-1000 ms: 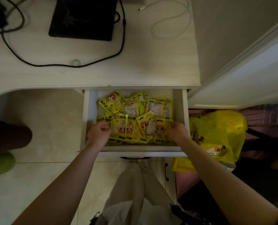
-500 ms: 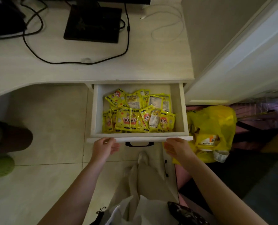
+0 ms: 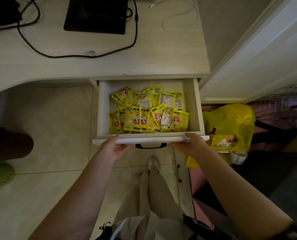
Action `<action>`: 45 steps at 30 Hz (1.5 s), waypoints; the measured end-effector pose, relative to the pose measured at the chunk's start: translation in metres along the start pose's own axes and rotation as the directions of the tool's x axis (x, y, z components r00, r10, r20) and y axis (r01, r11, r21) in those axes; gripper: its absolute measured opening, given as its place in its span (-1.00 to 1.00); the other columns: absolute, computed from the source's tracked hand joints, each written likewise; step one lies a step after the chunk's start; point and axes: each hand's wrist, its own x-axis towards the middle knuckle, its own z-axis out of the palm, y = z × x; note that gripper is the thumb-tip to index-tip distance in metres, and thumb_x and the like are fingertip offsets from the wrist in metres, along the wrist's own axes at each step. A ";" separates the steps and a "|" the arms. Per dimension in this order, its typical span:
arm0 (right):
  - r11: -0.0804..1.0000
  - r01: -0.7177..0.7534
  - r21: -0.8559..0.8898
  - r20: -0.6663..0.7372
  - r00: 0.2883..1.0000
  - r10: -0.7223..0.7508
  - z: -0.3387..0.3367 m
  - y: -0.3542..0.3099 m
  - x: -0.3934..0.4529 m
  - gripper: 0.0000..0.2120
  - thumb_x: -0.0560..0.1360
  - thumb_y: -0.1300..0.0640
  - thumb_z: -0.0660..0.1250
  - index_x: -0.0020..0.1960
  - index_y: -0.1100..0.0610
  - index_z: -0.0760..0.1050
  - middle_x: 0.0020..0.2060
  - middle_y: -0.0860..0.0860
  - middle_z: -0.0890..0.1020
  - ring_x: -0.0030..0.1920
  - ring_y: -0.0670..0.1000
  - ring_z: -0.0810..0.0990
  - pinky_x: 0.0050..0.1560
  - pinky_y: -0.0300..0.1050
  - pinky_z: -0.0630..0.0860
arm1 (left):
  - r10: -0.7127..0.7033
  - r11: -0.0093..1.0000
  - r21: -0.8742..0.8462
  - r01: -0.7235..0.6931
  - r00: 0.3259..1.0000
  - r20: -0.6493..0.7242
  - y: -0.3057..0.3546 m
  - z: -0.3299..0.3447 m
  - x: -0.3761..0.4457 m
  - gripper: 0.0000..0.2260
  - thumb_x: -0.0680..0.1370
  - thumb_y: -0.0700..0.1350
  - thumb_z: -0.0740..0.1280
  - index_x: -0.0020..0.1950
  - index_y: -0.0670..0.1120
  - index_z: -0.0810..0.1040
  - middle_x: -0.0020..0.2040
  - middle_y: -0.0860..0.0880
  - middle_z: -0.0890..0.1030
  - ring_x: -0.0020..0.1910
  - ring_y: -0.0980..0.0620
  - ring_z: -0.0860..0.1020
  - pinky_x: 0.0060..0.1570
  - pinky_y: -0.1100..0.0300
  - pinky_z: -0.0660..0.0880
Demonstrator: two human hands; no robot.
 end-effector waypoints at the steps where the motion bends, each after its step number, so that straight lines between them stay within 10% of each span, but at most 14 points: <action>1: 1.000 0.000 0.006 -0.016 1.000 0.000 0.002 0.000 0.001 -0.78 0.58 0.32 0.15 0.20 0.25 0.23 0.10 0.29 0.35 0.30 0.34 0.40 0.14 0.31 0.45 | -0.008 1.000 -0.028 0.008 1.000 0.008 0.001 0.001 0.001 -0.83 0.61 -0.28 0.21 0.18 -0.28 0.33 0.34 -0.38 0.39 0.32 -0.36 0.41 0.29 -0.20 0.40; 12: 0.999 0.051 -0.010 -0.107 0.993 -0.052 0.015 -0.001 0.008 -0.59 0.57 0.39 0.14 0.39 0.27 0.19 0.34 0.30 0.34 0.32 0.36 0.37 0.14 0.37 0.44 | -0.001 0.994 -0.109 0.002 1.000 0.010 0.000 0.005 0.008 -0.96 0.59 -0.29 0.25 -0.03 -0.25 0.41 0.02 -0.30 0.51 0.28 -0.31 0.46 0.22 -0.23 0.45; 18: 0.997 0.031 -0.076 -0.140 0.989 -0.042 0.026 -0.011 0.009 -0.57 0.56 0.40 0.14 0.40 0.26 0.19 0.37 0.29 0.29 0.34 0.36 0.33 -0.05 0.35 0.47 | 0.015 0.992 -0.123 -0.016 1.000 -0.006 0.010 0.014 0.008 -0.80 0.59 -0.31 0.24 0.19 -0.26 0.35 0.32 -0.34 0.43 0.31 -0.32 0.43 0.26 -0.24 0.41; 30: 0.991 0.024 -0.130 -0.099 0.994 -0.037 0.048 -0.041 0.015 -0.73 0.54 0.41 0.16 0.22 0.29 0.25 0.10 0.33 0.35 0.27 0.42 0.39 0.00 0.31 0.51 | -0.004 0.995 -0.098 0.002 1.000 -0.014 0.034 0.041 0.018 -0.97 0.59 -0.31 0.23 0.00 -0.27 0.39 0.33 -0.37 0.40 0.31 -0.37 0.41 0.26 -0.24 0.41; 34: 0.988 0.004 -0.153 -0.092 0.996 -0.018 0.060 -0.051 0.016 -0.79 0.54 0.41 0.16 0.14 0.28 0.22 -0.06 0.32 0.39 0.22 0.43 0.43 -0.24 0.24 0.60 | 0.006 0.995 -0.101 -0.009 1.000 -0.024 0.043 0.053 0.018 -0.89 0.60 -0.30 0.21 0.11 -0.28 0.37 0.33 -0.37 0.40 0.31 -0.36 0.42 0.28 -0.23 0.40; 38: 0.992 0.031 -0.123 -0.025 0.999 -0.034 0.066 -0.059 0.020 -0.72 0.56 0.40 0.13 0.26 0.30 0.24 0.18 0.36 0.36 0.27 0.43 0.39 -0.58 0.13 0.55 | 0.007 0.993 -0.115 -0.011 0.999 -0.032 0.052 0.064 0.021 -0.84 0.60 -0.30 0.21 0.18 -0.27 0.34 0.35 -0.36 0.39 0.32 -0.34 0.41 0.27 -0.24 0.39; 45: 0.995 0.014 -0.102 -0.016 1.000 -0.016 0.085 -0.082 0.026 -0.68 0.58 0.38 0.15 0.32 0.32 0.24 0.25 0.35 0.37 0.31 0.37 0.39 0.11 0.25 0.46 | 0.014 0.993 -0.121 -0.016 1.000 -0.015 0.069 0.082 0.023 -0.94 0.60 -0.29 0.23 -0.06 -0.26 0.39 0.30 -0.33 0.44 0.31 -0.31 0.43 0.29 -0.21 0.39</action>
